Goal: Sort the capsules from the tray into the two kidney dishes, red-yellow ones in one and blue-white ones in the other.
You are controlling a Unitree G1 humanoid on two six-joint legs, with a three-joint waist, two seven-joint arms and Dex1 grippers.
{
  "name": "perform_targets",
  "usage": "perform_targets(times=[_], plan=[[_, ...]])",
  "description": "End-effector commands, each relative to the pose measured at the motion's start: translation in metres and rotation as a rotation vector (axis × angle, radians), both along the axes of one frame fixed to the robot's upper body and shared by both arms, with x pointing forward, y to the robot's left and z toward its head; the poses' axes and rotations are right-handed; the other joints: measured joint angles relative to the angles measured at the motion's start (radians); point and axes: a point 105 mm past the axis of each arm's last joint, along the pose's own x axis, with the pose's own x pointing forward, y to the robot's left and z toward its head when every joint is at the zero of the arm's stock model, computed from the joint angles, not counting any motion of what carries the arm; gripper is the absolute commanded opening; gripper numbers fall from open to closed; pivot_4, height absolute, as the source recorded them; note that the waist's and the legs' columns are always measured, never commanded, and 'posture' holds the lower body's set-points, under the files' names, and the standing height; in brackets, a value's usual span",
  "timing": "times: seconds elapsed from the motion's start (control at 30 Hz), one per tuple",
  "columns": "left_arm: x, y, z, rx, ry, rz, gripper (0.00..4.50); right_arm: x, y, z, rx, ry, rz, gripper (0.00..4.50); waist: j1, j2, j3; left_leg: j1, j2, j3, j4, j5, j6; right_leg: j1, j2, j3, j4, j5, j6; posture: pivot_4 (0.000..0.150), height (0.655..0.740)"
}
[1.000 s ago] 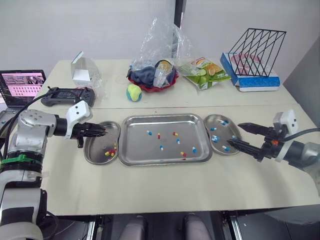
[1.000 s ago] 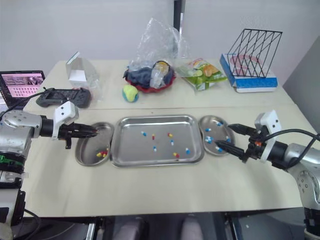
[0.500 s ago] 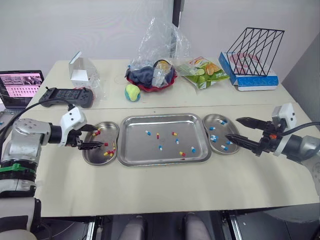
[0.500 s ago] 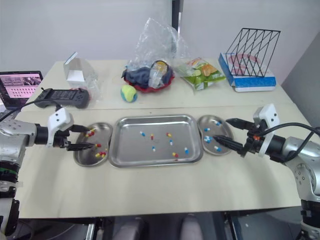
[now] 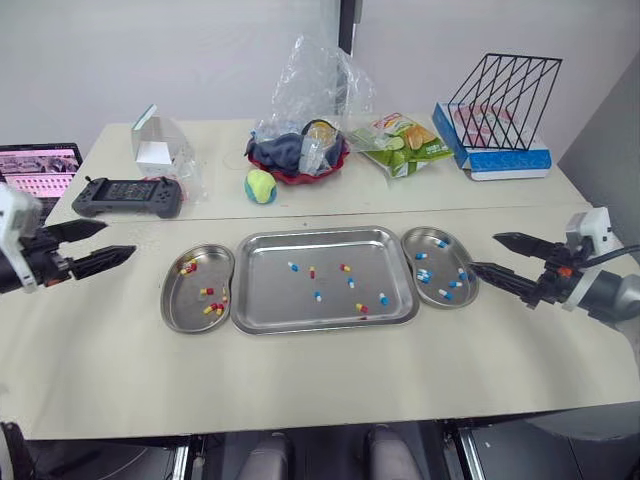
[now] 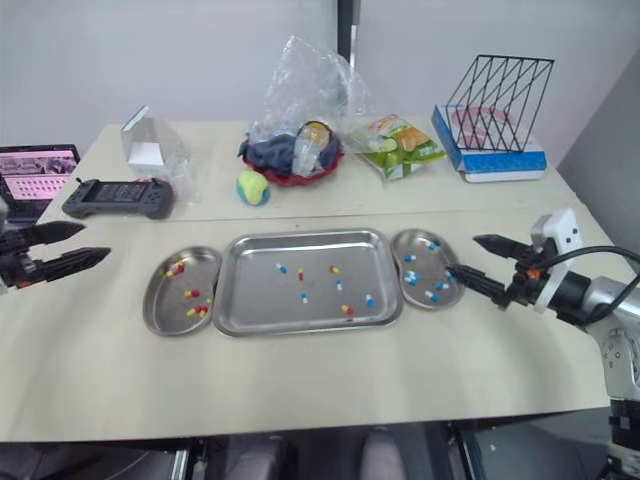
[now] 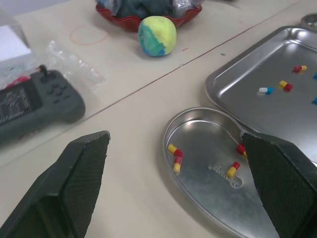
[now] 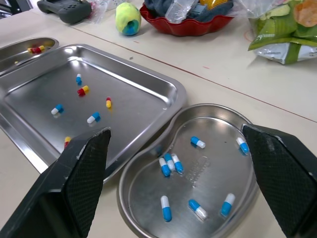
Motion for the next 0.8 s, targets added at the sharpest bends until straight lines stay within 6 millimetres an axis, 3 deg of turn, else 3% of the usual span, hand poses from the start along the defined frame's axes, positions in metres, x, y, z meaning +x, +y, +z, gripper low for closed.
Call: perform_targets(times=[0.03,0.13,0.23,0.37,0.8], plan=[[-0.011,0.003,0.009,0.016,-0.082,0.002,4.47,0.0,-0.01,0.017,-0.02,-0.078,-0.02,4.42,0.007,0.0,0.0,0.0,0.0,0.0,0.0,0.0,0.0,0.0,0.0,0.0,0.0,0.0,0.0,0.15,0.74],[-0.03,0.002,-0.019,0.023,-0.084,-0.013,4.47,0.005,-0.023,0.013,-0.014,-0.087,-0.066,4.42,0.008,0.0,0.0,0.0,-0.001,0.001,0.0,-0.001,0.0,0.0,-0.002,0.001,-0.001,0.0,0.0,0.15,0.74],[-0.043,0.017,-0.051,-0.038,-0.041,0.155,4.47,0.01,-0.046,-0.002,-0.017,-0.078,-0.151,4.42,0.005,0.001,0.0,0.003,0.0,0.003,-0.003,-0.001,0.0,0.0,-0.002,0.003,-0.003,0.0,0.0,0.15,0.74],[-0.052,0.025,-0.037,-0.115,-0.132,0.23,4.47,0.014,-0.057,-0.01,-0.019,-0.093,-0.213,4.42,0.011,-0.001,0.0,0.002,0.001,0.004,-0.001,-0.003,0.004,-0.001,-0.001,0.002,-0.005,0.0,0.0,0.15,0.74],[-0.05,0.013,-0.047,-0.11,-0.109,0.22,4.47,0.02,-0.056,-0.011,-0.006,-0.103,-0.211,4.42,0.018,0.002,0.0,0.004,0.001,0.008,-0.002,-0.004,0.004,0.0,-0.002,0.004,-0.006,0.001,-0.002,0.15,0.74]])
